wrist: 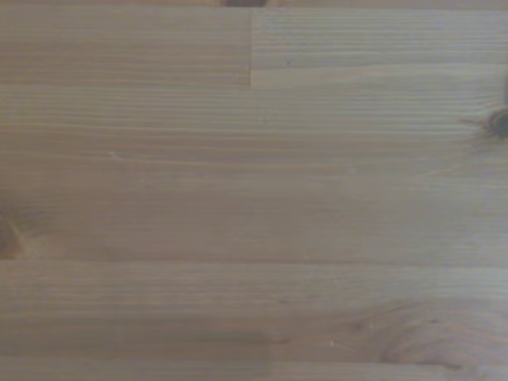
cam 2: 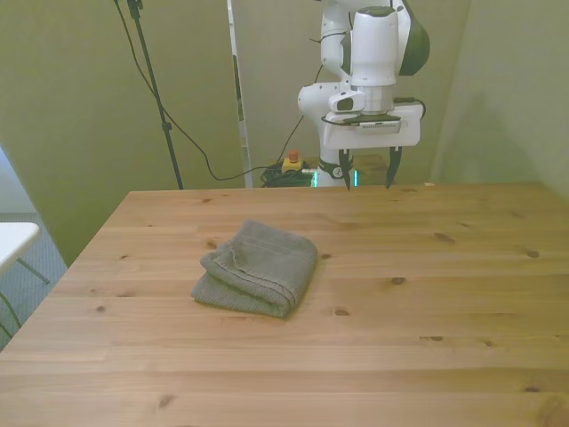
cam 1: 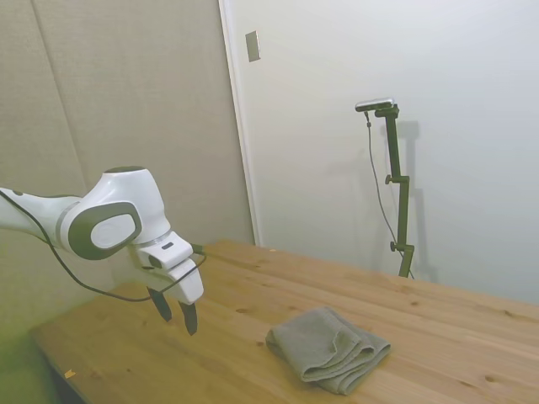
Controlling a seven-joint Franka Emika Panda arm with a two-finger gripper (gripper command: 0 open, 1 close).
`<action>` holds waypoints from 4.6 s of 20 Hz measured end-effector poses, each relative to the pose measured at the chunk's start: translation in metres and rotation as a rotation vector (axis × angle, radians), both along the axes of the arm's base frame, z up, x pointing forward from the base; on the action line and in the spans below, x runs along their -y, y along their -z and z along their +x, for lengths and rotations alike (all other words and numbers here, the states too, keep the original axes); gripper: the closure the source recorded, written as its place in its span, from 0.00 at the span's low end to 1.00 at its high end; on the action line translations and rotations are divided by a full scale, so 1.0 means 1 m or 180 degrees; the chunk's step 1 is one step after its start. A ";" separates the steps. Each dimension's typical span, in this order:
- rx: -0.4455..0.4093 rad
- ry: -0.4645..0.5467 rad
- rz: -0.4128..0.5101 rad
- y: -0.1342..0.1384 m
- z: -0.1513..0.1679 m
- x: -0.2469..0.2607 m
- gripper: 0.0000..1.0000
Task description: Unfold the towel
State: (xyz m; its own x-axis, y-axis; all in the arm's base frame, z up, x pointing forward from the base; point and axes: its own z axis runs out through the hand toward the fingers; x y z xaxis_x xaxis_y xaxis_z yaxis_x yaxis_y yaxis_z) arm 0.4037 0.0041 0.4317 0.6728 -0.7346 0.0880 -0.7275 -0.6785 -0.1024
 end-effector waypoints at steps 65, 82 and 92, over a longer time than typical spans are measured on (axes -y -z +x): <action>0.0828 0.0844 0.1406 0.073 0.031 0.321 1.00; 0.0815 0.0797 0.1407 0.078 0.026 0.319 1.00; 0.0959 0.0678 0.1353 0.050 0.040 0.310 1.00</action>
